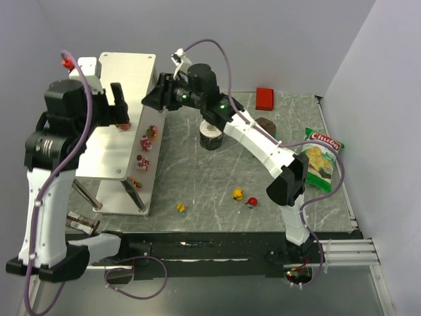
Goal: Place and organize the plastic toys onto the shelf
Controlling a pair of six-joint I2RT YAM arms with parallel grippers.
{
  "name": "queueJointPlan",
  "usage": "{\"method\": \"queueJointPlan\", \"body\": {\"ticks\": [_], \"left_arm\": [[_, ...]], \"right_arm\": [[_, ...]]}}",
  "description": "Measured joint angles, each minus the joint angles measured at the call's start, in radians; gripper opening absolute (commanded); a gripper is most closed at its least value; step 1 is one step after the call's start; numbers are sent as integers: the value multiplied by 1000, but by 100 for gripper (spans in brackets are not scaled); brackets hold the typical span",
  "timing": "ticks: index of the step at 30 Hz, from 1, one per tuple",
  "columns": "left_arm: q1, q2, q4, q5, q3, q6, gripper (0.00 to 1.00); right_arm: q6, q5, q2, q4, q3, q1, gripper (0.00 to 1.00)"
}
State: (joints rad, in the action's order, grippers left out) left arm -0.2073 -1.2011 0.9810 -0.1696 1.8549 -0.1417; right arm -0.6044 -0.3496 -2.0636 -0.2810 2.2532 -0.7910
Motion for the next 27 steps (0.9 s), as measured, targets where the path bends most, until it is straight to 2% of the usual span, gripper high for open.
{"method": "queueJointPlan", "body": {"ticks": [7,10,11,13,14,17,27], "left_arm": [[0,192,-126,46,-196,-9,90],[0,230,-172,80,-233,-6,86],[0,233,-177,88,-234,-3,81],[-1,227,-188,100,-227,6,78],[-1,215,-186,105,-218,11,72],[-2,156,-179,121,-175,31,67],[-2,38,-106,146,-160,58,71]], "right_arm": [[51,5,130,-84,-51,57,65],[65,-15,215,-88,-122,82,65],[68,-25,245,-90,-149,90,65],[75,-46,297,-84,-201,105,65],[76,-56,318,-86,-223,110,65],[79,-71,365,-84,-282,126,65],[72,-87,409,-98,-441,161,65]]}}
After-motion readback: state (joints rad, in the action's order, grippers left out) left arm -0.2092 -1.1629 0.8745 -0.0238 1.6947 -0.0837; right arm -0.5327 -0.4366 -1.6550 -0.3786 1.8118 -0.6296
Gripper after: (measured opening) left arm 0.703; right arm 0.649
